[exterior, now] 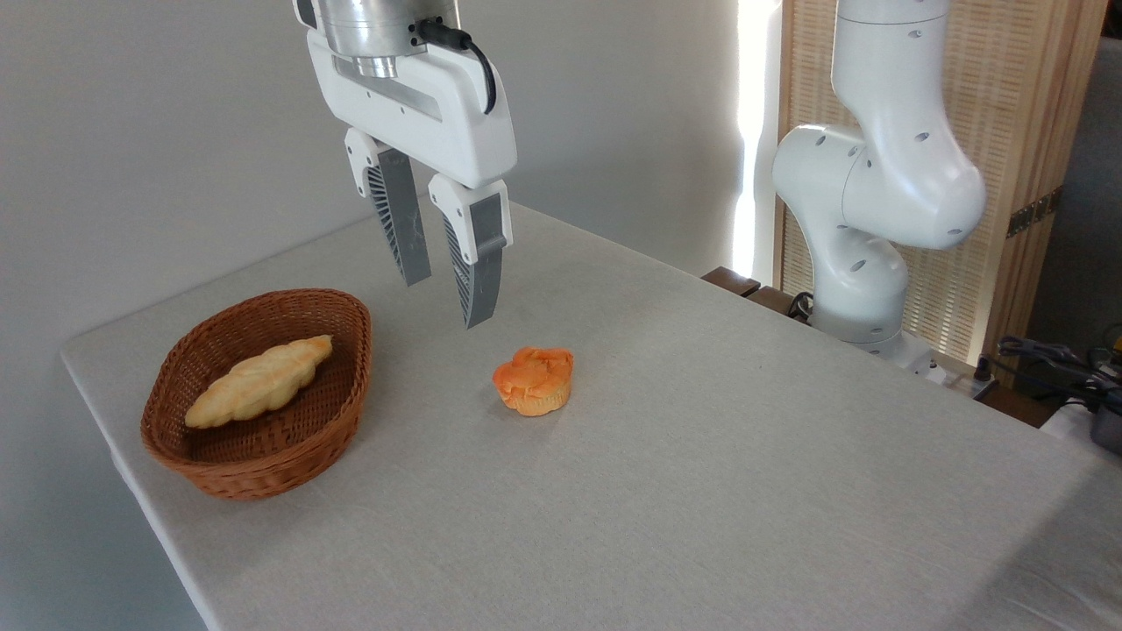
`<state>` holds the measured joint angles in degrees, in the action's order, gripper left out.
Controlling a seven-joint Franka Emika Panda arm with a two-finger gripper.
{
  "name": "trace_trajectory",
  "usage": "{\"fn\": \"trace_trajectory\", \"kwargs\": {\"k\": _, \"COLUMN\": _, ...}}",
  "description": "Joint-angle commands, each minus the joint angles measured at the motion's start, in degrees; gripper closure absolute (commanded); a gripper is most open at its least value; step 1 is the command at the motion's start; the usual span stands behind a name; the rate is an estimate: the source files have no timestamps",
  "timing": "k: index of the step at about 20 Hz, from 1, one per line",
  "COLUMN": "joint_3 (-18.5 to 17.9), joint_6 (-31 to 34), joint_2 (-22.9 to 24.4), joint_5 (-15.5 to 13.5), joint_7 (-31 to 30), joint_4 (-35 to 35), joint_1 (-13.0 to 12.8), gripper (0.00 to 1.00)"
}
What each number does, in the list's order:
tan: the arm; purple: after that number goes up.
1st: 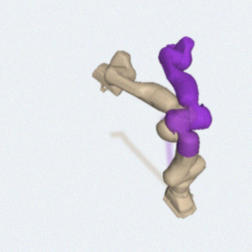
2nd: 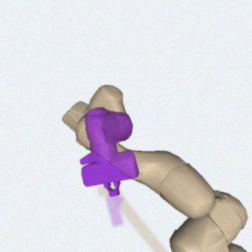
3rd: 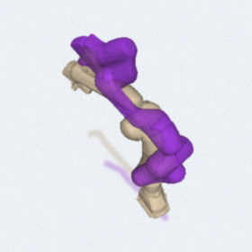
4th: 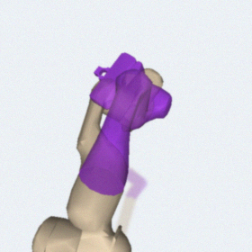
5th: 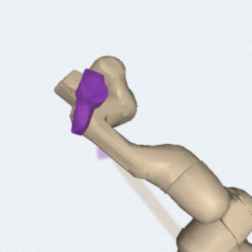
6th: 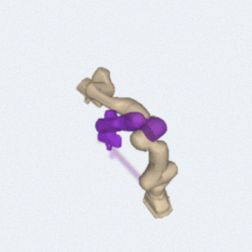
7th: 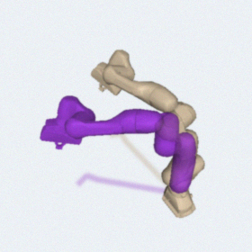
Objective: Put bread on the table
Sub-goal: 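Move the gripper over the wicker basket toward the pale bread roll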
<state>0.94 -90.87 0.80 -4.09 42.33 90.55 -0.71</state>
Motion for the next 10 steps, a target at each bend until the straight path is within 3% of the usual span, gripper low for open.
{"fn": "trace_trajectory", "kwargs": {"k": 1, "joint_3": 0.02, "joint_6": -0.45, "joint_2": -0.53, "joint_5": 0.22, "joint_7": 0.03, "joint_4": -0.82, "joint_1": -1.05, "gripper": 0.0}}
{"fn": "trace_trajectory", "kwargs": {"k": 8, "joint_3": 0.63, "joint_6": -0.53, "joint_2": -0.53, "joint_5": 0.04, "joint_7": 0.03, "joint_4": -0.82, "joint_1": -1.22, "gripper": 0.0}}
{"fn": "trace_trajectory", "kwargs": {"k": 10, "joint_3": 1.08, "joint_6": -0.53, "joint_2": -0.53, "joint_5": -1.44, "joint_7": -0.67, "joint_4": -0.64, "joint_1": -1.22, "gripper": 0.0}}
